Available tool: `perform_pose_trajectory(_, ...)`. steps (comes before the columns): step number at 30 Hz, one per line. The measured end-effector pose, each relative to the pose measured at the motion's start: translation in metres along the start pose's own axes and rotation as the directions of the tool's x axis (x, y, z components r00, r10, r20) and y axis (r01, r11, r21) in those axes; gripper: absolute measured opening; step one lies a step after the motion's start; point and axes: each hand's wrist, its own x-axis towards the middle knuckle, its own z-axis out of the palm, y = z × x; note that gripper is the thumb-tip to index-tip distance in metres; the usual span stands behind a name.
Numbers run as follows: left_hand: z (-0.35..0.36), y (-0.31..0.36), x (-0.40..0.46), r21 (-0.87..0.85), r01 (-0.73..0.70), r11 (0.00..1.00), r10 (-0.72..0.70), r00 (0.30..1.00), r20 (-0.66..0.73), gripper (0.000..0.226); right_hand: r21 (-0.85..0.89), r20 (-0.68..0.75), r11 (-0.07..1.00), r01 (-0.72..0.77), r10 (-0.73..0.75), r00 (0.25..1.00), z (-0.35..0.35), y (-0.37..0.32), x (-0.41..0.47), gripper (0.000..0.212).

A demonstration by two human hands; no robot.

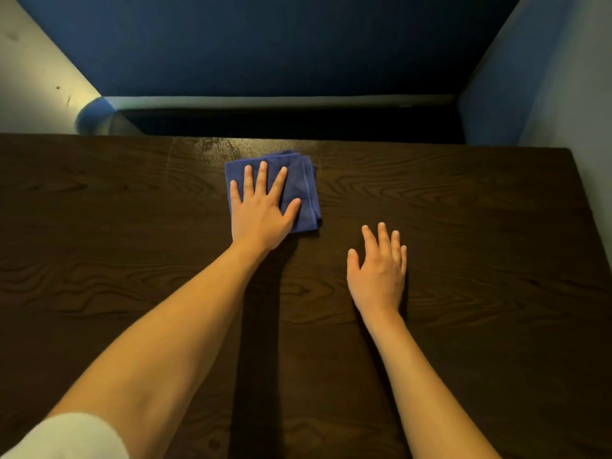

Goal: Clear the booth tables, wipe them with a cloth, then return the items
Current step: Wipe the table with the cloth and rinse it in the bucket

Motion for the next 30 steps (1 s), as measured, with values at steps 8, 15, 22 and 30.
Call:
perform_pose_trajectory(8, -0.009, 0.001, 0.075, 0.015, -0.025, 1.0, 0.025, 1.0, -0.008, 0.071, 0.013, -0.024, 1.0, 0.028, -0.027, 0.999, -0.004, -0.017, 0.053, 0.057)
perform_pose_trajectory(15, -0.003, 0.026, 0.066, 0.002, -0.039, 0.999, 0.039, 0.999, -0.017, 0.071, 0.019, -0.071, 0.999, 0.033, -0.032, 0.997, -0.007, 0.004, 0.061, 0.054)
perform_pose_trajectory(22, 0.022, 0.099, -0.024, -0.003, -0.193, 0.981, 0.193, 0.981, 0.02, 0.073, 0.107, -0.127, 0.993, -0.057, 0.07, 0.989, -0.021, 0.032, 0.066, 0.056)
perform_pose_trajectory(30, 0.041, 0.151, -0.083, -0.024, -0.19, 0.982, 0.191, 0.979, 0.072, 0.07, 0.023, -0.084, 0.996, -0.087, 0.089, 0.993, -0.054, 0.111, 0.088, 0.052)
